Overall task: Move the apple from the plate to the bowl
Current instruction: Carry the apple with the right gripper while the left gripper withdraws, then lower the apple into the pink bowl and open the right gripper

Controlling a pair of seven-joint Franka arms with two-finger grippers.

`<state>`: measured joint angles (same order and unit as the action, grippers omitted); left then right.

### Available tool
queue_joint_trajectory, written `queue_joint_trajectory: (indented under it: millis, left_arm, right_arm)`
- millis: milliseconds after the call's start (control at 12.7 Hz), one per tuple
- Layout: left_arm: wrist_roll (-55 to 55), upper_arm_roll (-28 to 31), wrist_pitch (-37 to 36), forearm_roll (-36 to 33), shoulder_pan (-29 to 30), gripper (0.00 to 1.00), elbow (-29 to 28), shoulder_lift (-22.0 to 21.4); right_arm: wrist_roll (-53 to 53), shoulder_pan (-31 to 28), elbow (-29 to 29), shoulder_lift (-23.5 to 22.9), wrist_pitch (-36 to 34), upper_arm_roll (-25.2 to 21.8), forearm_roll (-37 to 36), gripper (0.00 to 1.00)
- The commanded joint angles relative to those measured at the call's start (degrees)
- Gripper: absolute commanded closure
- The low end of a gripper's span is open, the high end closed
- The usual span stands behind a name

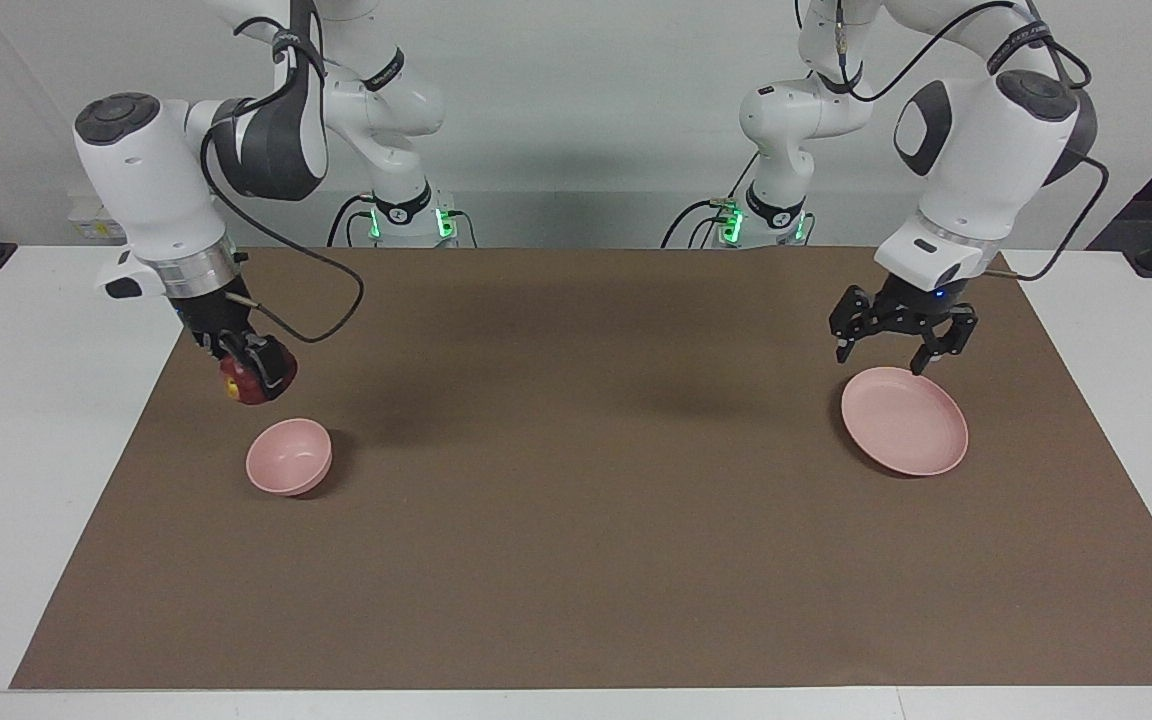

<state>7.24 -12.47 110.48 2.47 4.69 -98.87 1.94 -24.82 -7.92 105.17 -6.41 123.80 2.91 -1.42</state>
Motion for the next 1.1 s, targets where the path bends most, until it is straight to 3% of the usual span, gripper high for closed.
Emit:
queue_joint_trajectory:
  millis: [0,236,471,707,1021]
  left_arm:
    - [0.49,6.91,-9.46,-1.59,-6.08,0.0,7.61,-0.19]
    - [0.58,13.25,-20.36,-1.6,-11.1,0.0,15.0,-0.19]
    - [0.58,13.18,-27.93,-1.51,-11.2,0.0,19.75,-0.1]
    - [0.49,13.18,-32.6,-1.68,-10.85,0.0,20.73,-1.58]
    - [0.06,13.09,-32.53,-1.68,-10.4,0.0,18.1,-4.84]
  right_arm:
    - [1.7,-0.69,3.63,-1.49,7.83,0.6,-2.61,1.0]
    - [1.17,-0.43,4.26,-4.74,13.29,0.6,-5.87,1.0]
    - [1.0,-0.6,4.43,-7.29,15.06,0.6,-5.87,1.0]
    - [0.82,-0.6,6.09,-9.23,16.56,0.6,-5.87,1.0]
    - [0.56,-1.3,7.68,-11.34,18.05,0.6,-5.87,1.0]
